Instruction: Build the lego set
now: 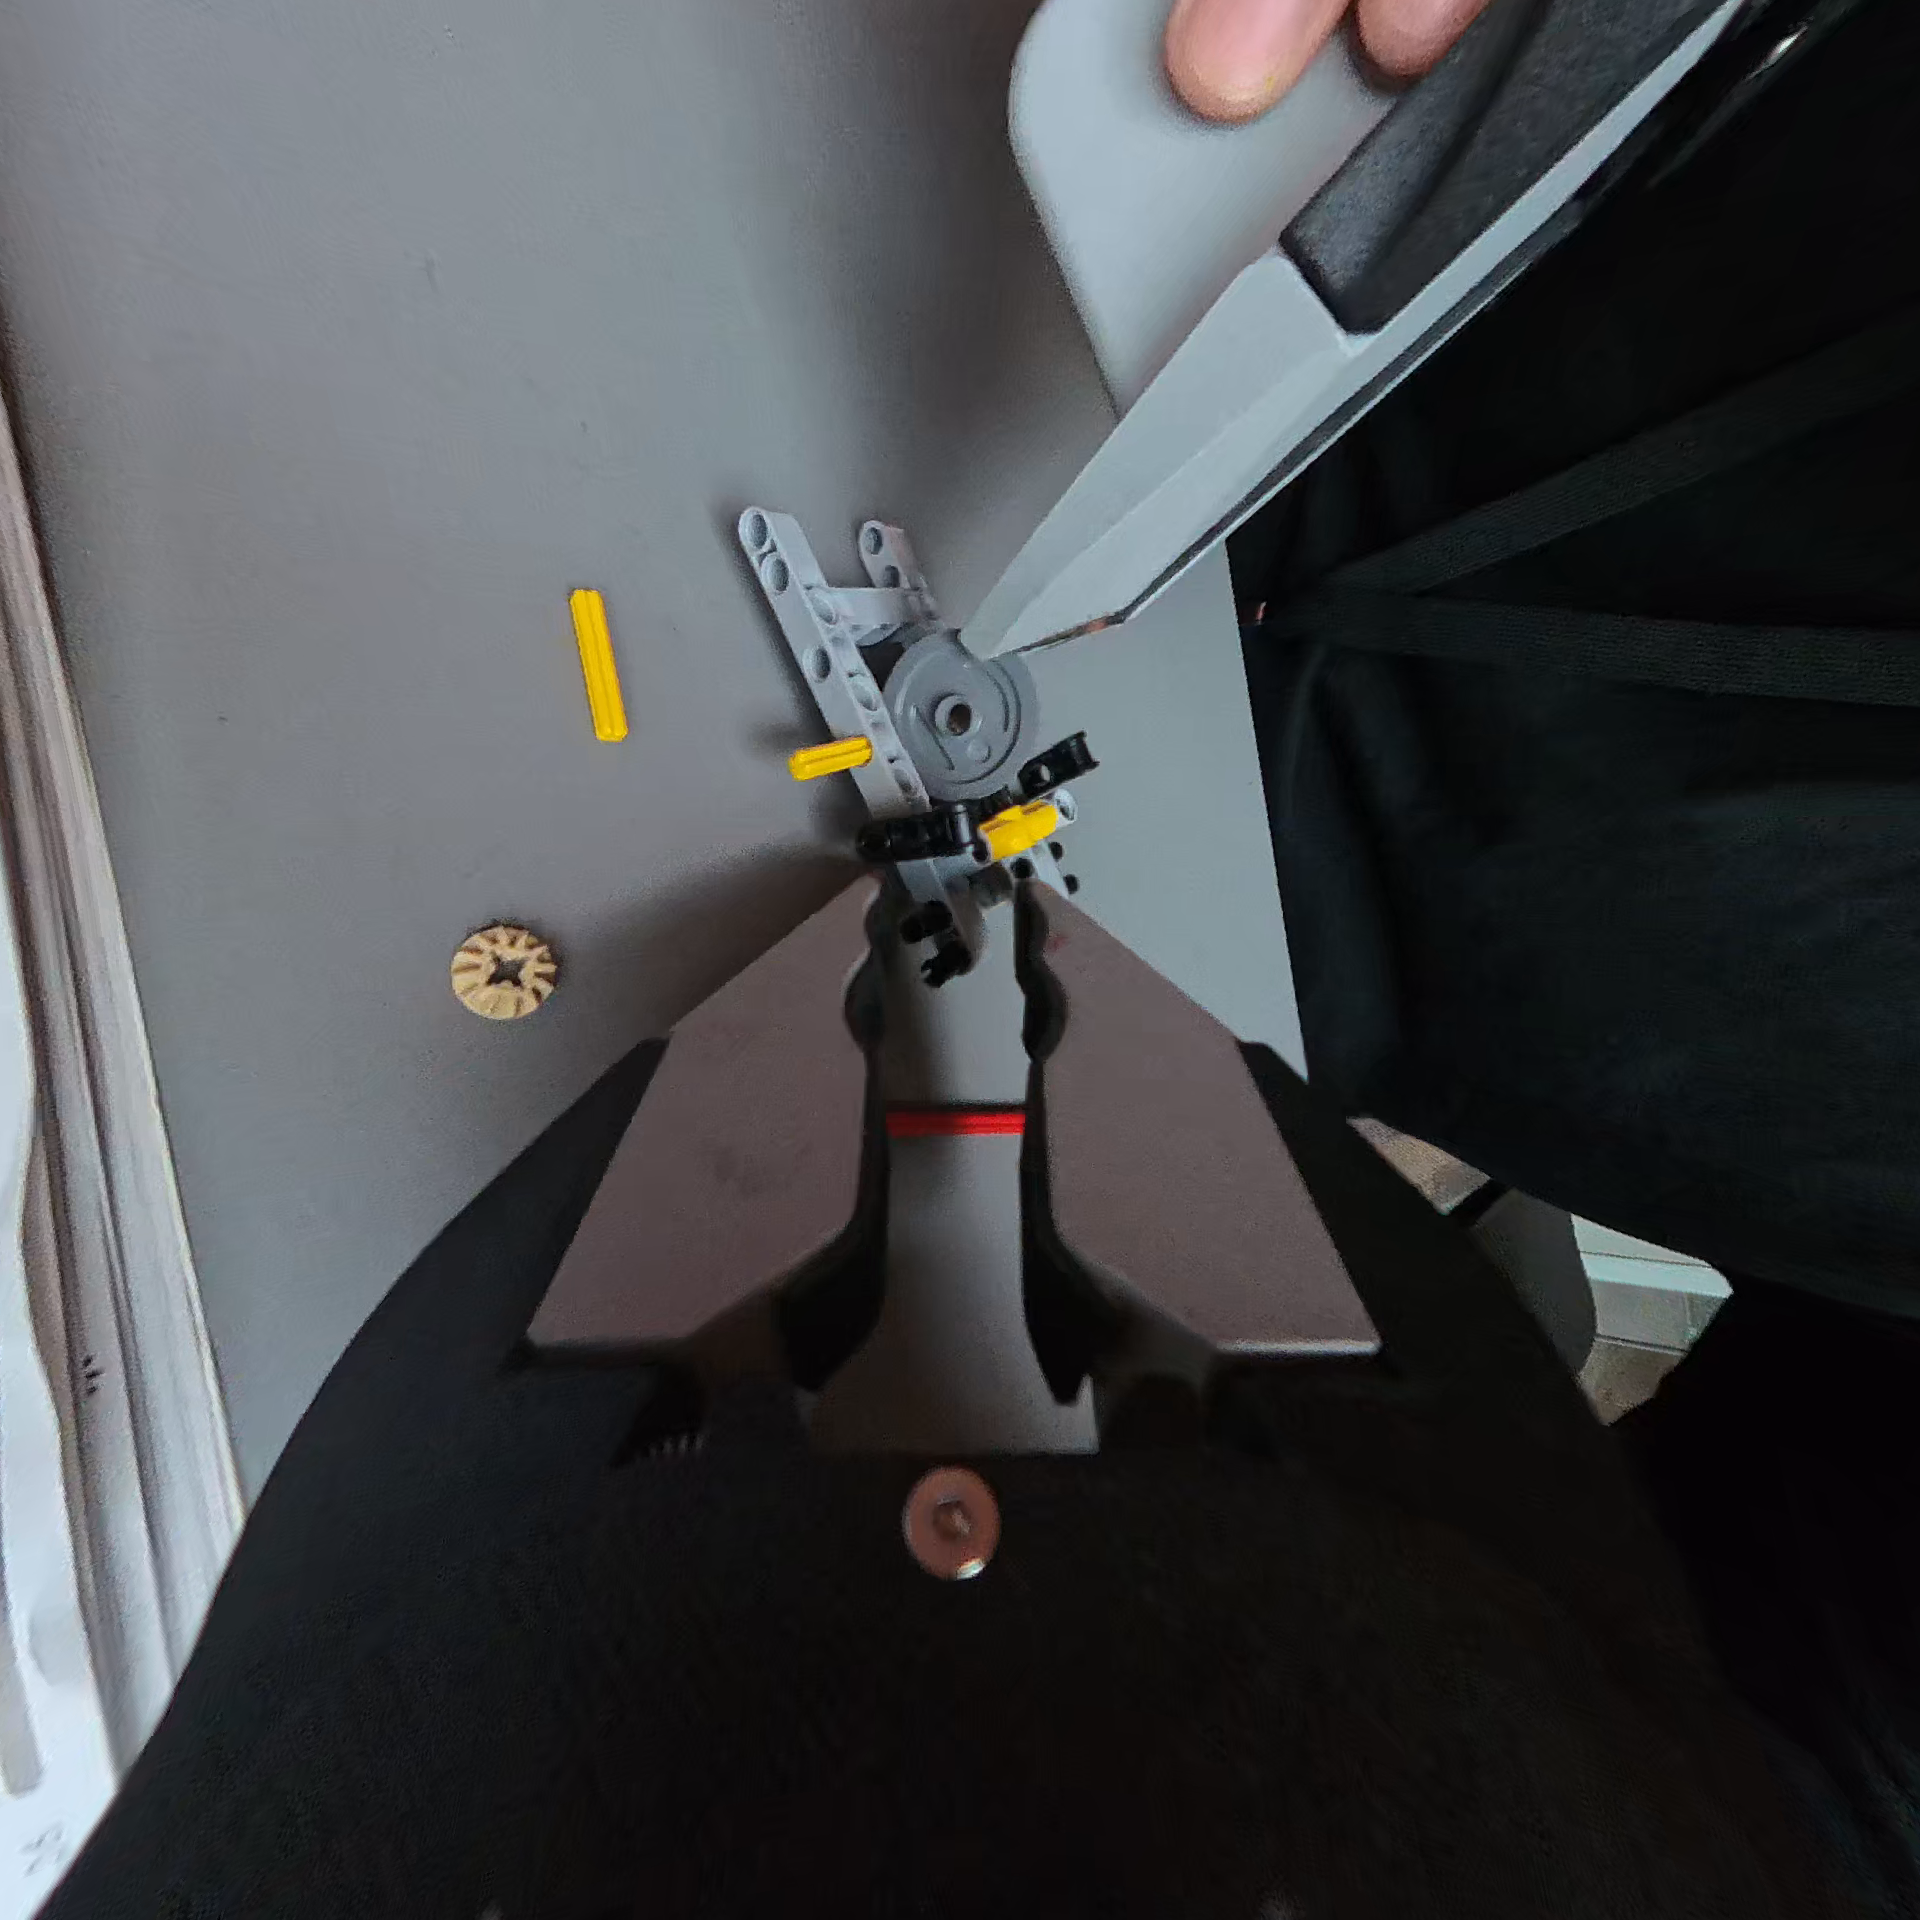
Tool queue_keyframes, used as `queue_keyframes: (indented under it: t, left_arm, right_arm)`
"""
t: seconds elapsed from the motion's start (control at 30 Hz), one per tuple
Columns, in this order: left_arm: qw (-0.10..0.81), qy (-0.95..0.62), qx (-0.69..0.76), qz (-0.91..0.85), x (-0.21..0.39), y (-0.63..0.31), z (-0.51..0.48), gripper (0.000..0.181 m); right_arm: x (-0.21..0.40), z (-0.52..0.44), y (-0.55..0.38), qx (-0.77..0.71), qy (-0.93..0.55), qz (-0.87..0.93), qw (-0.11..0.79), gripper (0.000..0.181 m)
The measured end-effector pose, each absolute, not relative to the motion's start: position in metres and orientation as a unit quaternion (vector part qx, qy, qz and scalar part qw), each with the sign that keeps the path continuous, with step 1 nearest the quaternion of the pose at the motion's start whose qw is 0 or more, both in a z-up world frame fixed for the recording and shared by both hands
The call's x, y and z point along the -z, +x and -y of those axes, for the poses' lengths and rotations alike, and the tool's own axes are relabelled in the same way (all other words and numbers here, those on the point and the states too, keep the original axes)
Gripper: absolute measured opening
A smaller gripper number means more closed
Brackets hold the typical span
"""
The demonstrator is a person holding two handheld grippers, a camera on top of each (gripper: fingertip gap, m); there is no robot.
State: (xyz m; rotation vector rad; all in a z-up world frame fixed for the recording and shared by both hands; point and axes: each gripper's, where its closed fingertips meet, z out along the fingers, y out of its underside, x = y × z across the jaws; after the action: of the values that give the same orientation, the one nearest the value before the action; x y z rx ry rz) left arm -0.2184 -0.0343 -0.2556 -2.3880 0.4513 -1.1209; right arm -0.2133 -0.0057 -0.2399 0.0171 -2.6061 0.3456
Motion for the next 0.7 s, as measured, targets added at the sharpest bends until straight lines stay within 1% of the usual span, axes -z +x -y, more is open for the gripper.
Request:
queue_keyframes:
  t: [0.07, 0.13, 0.3, 0.5, 0.7]
  left_arm:
    - [0.229, -0.87, 0.401, -0.171, 0.258, -0.2157, 0.0335, 0.013]
    - [0.229, -0.871, 0.398, -0.175, 0.2591, -0.2141, 0.0327, 0.012]
    - [0.235, -0.873, 0.39, -0.176, 0.2586, -0.2128, 0.0303, 0.011]
    - [0.23, -0.872, 0.402, -0.162, 0.2583, -0.2123, 0.0306, 0.011]
    - [0.241, -0.869, 0.399, -0.167, 0.2531, -0.2117, 0.0298, 0.011]
  right_arm:
    - [0.2409, 0.0048, -0.2136, -0.121, 0.011, 0.962, 0.244, 0.0]
    - [0.2424, 0.0039, -0.2132, -0.117, 0.015, 0.966, 0.231, 0.0]
    - [0.2438, 0.002, -0.2133, -0.11, 0.02, 0.973, 0.204, 0.0]
    - [0.2436, 0.0033, -0.2144, -0.105, 0.044, 0.971, 0.213, 0.0]
    - [0.2442, -0.0022, -0.2132, -0.128, 0.021, 0.976, 0.177, 0.001]
